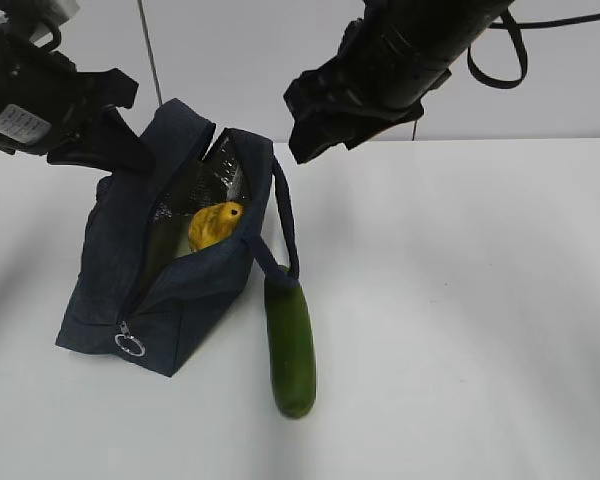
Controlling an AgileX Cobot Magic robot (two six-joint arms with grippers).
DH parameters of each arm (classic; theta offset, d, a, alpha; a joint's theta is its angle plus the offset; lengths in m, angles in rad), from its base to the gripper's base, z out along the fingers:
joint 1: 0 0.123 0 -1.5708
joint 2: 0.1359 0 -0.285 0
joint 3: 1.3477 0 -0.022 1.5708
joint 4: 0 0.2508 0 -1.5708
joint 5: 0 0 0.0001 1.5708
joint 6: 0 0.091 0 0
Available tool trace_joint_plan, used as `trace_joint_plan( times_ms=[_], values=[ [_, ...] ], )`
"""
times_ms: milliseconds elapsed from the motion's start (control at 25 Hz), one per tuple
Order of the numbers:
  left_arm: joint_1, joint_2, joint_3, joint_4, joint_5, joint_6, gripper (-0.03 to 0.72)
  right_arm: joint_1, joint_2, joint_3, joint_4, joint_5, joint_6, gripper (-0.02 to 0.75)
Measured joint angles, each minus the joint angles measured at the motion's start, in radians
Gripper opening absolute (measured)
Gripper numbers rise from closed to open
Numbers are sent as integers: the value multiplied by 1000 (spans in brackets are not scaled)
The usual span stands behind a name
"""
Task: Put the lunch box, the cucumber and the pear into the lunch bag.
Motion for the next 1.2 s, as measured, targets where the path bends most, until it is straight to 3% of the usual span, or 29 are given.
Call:
trace_joint_plan(
  times_ms=[440,760,920,1200],
  values=[
    [0,0,0,3,0,0,1,19,0,247,136,-111,0,487],
    [0,0,0,3,0,0,1,112,62,251,85,-166,93,488],
    [0,0,0,8,0,0,1,117,115,251,18,-170,167,488],
    [0,0,0,16,-1,0,0,149,168,251,4,-190,194,488]
  ],
)
